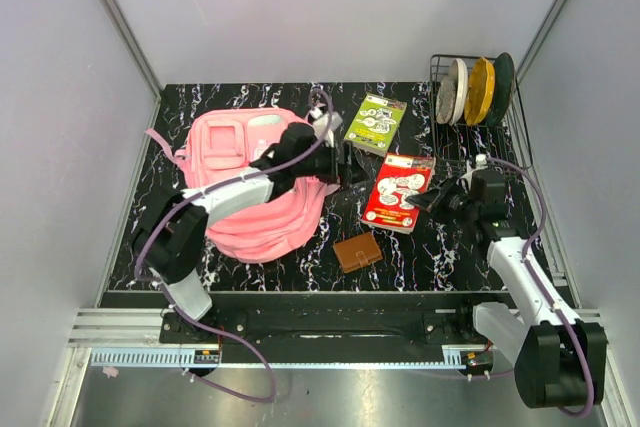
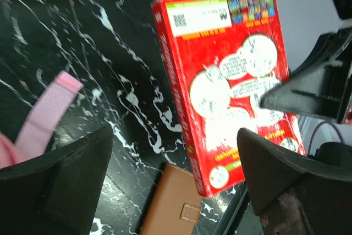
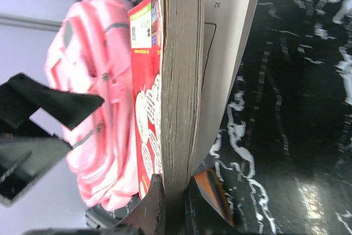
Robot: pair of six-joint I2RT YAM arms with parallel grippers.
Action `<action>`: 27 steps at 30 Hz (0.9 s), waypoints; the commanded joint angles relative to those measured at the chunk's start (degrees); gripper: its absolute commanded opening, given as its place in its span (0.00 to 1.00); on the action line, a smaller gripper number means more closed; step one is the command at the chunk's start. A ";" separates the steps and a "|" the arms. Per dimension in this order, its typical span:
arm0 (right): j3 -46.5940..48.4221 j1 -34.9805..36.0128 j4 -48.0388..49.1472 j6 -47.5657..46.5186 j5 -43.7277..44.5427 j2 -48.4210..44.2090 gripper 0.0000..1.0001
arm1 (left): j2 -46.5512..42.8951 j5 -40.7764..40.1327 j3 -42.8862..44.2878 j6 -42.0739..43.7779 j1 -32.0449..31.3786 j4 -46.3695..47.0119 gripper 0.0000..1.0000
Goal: Pack the student bag
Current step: Pick up the book from the center of the board.
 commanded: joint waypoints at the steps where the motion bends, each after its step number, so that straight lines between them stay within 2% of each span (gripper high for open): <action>1: 5.50 0.25 2.72 -2.63 -13.45 -2.03 0.00 | -6.26 3.17 0.06 0.49 2.88 2.88 0.99; 4: 6.73 0.60 6.92 -2.72 -20.30 -1.85 0.00 | -8.72 3.61 -0.63 0.05 3.41 4.28 0.99; 10: 8.76 2.26 14.92 -0.79 -27.61 -1.94 0.00 | -9.70 8.80 -2.48 -4.86 4.11 10.87 0.99; 14: 9.02 5.16 17.32 -0.43 -29.39 -1.32 0.00 | -9.18 10.81 -2.57 -7.50 4.20 15.53 0.99; 20: 11.22 8.50 14.95 -4.56 -30.18 1.66 0.00 | -9.17 13.37 -2.31 -9.62 4.20 18.97 0.99; 22: 11.40 8.51 15.03 -4.92 -29.22 2.02 0.00 | -9.44 14.25 -2.22 -9.44 4.29 18.97 0.93; 23: 11.40 8.60 15.38 -5.00 -29.04 2.19 0.00 | -9.53 14.86 -2.13 -9.44 4.20 18.88 0.81; 25: 11.83 8.60 15.47 -5.27 -28.08 2.63 0.00 | -9.88 15.56 -2.13 -9.00 4.20 18.18 0.68; 27: 12.53 8.60 15.82 -5.18 -27.64 3.51 0.00 | -10.23 16.01 -2.22 -7.87 4.20 16.69 0.43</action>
